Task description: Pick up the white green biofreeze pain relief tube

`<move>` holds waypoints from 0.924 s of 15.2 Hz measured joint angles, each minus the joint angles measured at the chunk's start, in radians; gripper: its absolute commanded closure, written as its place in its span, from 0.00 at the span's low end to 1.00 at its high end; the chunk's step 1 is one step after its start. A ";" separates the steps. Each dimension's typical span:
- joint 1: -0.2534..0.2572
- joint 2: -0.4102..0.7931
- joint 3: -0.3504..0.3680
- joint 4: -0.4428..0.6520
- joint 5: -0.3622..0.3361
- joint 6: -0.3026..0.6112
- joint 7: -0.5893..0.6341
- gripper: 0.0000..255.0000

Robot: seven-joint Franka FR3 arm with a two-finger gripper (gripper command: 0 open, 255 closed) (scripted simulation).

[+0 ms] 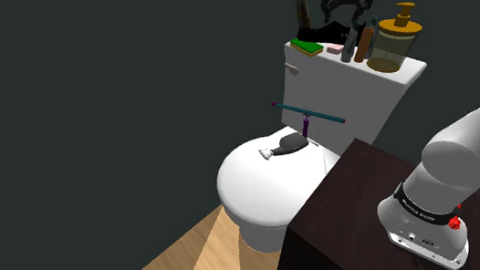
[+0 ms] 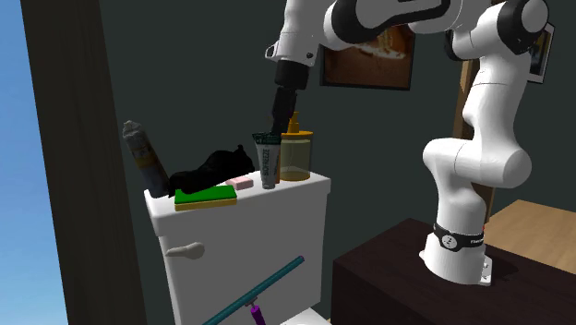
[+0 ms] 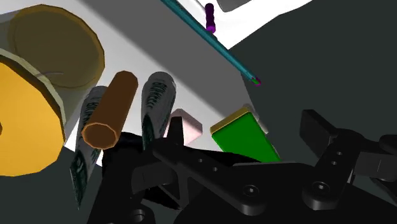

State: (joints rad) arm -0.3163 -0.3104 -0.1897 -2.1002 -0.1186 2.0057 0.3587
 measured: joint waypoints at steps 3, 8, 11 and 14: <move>-0.032 0.055 -0.029 0.045 -0.010 0.023 0.030 0.00; -0.080 0.135 -0.075 0.127 -0.019 0.044 0.075 0.00; -0.089 0.143 -0.084 0.102 -0.023 0.080 0.081 0.00; -0.091 0.152 -0.087 0.077 -0.023 0.113 0.083 0.00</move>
State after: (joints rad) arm -0.4071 -0.1588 -0.2767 -2.0232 -0.1415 2.1185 0.4418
